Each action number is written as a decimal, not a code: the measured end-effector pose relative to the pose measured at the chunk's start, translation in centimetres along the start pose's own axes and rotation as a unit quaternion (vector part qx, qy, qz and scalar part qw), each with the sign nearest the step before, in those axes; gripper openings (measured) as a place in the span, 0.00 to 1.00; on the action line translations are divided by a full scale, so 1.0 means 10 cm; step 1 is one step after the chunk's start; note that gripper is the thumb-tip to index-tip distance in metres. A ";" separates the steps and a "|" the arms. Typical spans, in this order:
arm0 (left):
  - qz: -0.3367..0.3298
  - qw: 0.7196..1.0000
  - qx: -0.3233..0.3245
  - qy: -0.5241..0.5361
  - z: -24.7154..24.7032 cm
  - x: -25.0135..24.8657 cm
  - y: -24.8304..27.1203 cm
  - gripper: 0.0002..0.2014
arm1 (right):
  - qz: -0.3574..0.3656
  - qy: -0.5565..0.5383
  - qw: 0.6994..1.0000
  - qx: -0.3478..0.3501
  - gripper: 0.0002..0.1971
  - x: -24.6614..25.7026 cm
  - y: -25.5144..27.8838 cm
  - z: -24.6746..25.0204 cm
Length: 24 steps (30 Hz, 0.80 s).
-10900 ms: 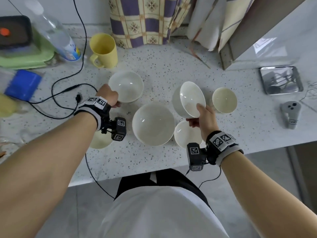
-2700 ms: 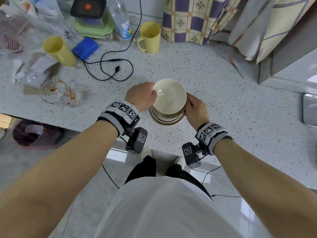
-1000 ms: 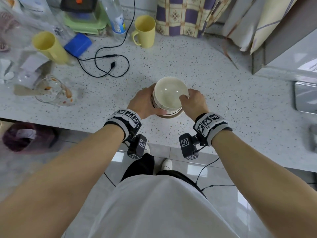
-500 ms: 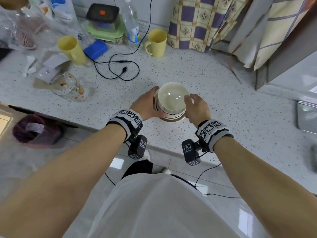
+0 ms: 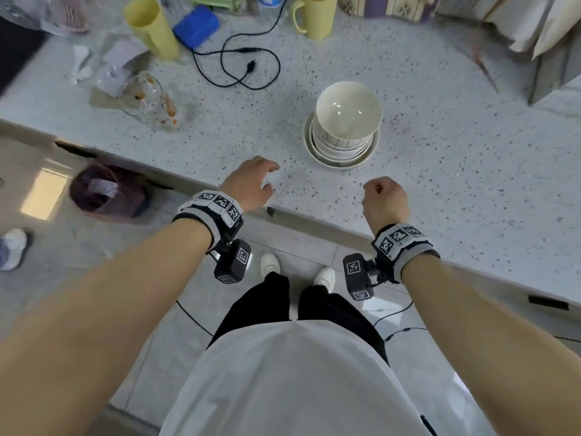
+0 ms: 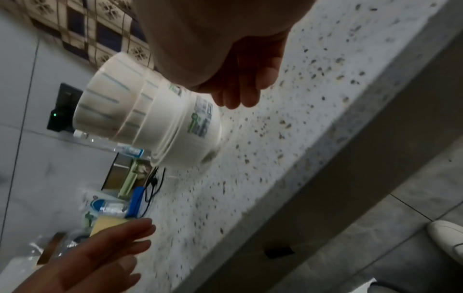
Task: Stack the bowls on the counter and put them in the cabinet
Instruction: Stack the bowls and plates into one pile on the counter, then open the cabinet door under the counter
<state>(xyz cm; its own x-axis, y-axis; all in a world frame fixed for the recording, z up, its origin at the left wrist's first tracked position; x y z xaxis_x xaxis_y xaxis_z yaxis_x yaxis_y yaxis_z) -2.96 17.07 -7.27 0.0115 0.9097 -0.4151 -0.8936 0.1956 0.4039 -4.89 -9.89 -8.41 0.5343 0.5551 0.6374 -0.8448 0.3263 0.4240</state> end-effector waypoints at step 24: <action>-0.155 0.970 -0.067 -0.178 -0.48 2.15 0.33 0.42 | -0.029 0.078 0.988 0.127 0.09 0.09 0.59 -2.83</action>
<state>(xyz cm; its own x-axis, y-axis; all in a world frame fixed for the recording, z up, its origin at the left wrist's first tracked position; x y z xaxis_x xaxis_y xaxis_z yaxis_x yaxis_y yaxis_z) -7.83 35.50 -18.72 0.4209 0.8886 -0.1826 -0.8726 0.4516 0.1861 -10.18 14.19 -23.48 0.5544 0.6591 0.5081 -0.7681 0.1703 0.6172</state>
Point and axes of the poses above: each hand's wrist, its own y-axis away from the middle knuckle, its own z-axis out of the back of the hand, x = y × z, the point moved 1 cm from there along -y, towards the middle knuckle, and after that the axes turned 1 degree about -z, right-handed, at the moved point
